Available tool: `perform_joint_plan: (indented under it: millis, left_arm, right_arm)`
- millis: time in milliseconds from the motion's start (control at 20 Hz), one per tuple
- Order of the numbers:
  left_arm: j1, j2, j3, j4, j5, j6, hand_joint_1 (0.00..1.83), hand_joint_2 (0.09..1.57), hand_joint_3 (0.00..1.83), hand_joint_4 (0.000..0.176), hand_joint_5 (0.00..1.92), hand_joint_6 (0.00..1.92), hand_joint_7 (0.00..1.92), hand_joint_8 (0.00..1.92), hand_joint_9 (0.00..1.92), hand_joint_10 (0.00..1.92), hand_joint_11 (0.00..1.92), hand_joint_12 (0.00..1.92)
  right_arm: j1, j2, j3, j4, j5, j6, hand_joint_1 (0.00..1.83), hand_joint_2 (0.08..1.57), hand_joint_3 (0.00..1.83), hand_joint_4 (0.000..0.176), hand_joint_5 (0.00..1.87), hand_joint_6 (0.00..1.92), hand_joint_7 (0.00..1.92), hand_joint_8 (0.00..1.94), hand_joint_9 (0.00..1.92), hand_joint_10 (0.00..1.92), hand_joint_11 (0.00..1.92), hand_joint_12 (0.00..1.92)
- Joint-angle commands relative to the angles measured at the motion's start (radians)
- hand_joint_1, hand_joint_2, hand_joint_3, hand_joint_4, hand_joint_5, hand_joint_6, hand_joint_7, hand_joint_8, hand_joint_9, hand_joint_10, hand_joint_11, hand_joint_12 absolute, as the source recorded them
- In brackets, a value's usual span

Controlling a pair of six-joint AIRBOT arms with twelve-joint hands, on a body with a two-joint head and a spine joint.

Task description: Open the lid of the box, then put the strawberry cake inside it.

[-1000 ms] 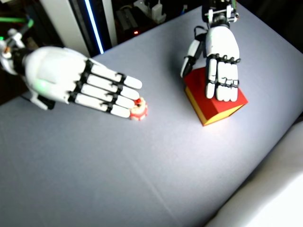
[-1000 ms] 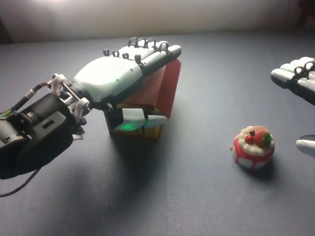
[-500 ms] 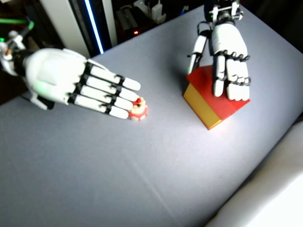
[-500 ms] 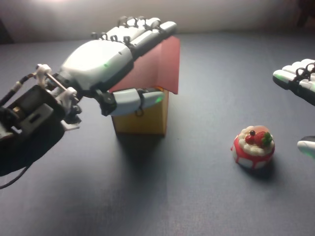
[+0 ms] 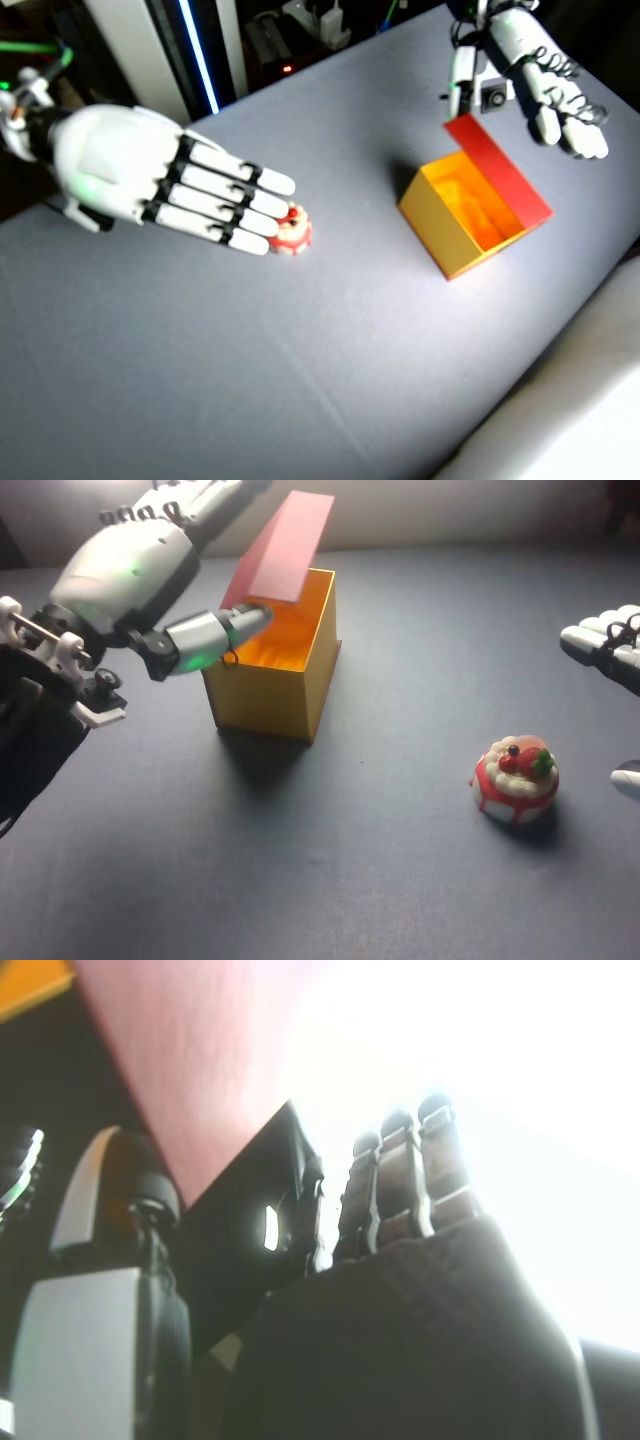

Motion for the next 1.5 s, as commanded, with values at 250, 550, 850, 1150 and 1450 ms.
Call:
perform_joint_plan:
  millis: [250, 550, 850, 1150, 1450]
  left_arm:
    - [0.043, 0.056, 0.000, -0.111, -0.238, -0.001, 0.53, 1.31, 0.02, 0.146, 0.00, 0.00, 0.00, 0.00, 0.00, 0.00, 0.00, 0.00]
    - [0.134, 0.093, -0.010, -0.204, -0.249, -0.001, 0.68, 1.32, 0.00, 0.119, 0.00, 0.00, 0.00, 0.00, 0.00, 0.00, 0.00, 0.00]
    - [0.181, 0.120, -0.050, -0.073, -0.195, -0.001, 0.79, 1.26, 0.00, 0.175, 0.00, 0.00, 0.00, 0.00, 0.00, 0.00, 0.00, 0.00]
    - [0.252, 0.206, -0.154, 0.102, -0.219, -0.001, 0.91, 1.39, 0.01, 0.044, 0.07, 0.06, 0.06, 0.02, 0.02, 0.02, 0.00, 0.67]
    - [0.327, 0.285, -0.232, 0.185, -0.241, -0.007, 0.93, 1.29, 0.00, 0.006, 0.30, 0.11, 0.16, 0.00, 0.07, 0.04, 0.00, 0.82]
  right_arm:
    - [0.002, 0.000, 0.004, 0.016, 0.124, 0.006, 0.59, 1.33, 0.00, 0.000, 0.00, 0.00, 0.00, 0.00, 0.00, 0.00, 0.00, 0.00]
    - [0.001, -0.001, 0.004, 0.015, 0.123, 0.011, 0.53, 1.33, 0.00, 0.000, 0.00, 0.00, 0.00, 0.00, 0.00, 0.00, 0.00, 0.00]
    - [0.015, -0.002, 0.014, -0.012, 0.094, 0.036, 0.64, 1.26, 0.00, 0.000, 0.00, 0.00, 0.00, 0.00, 0.00, 0.00, 0.00, 0.00]
    - [0.124, -0.050, 0.060, -0.102, -0.069, 0.046, 0.75, 1.18, 0.00, 0.000, 0.00, 0.00, 0.00, 0.00, 0.00, 0.00, 0.00, 0.00]
    - [0.226, -0.146, 0.139, -0.164, -0.246, 0.059, 0.84, 1.07, 0.00, 0.000, 0.05, 0.01, 0.06, 0.01, 0.11, 0.04, 0.00, 0.97]
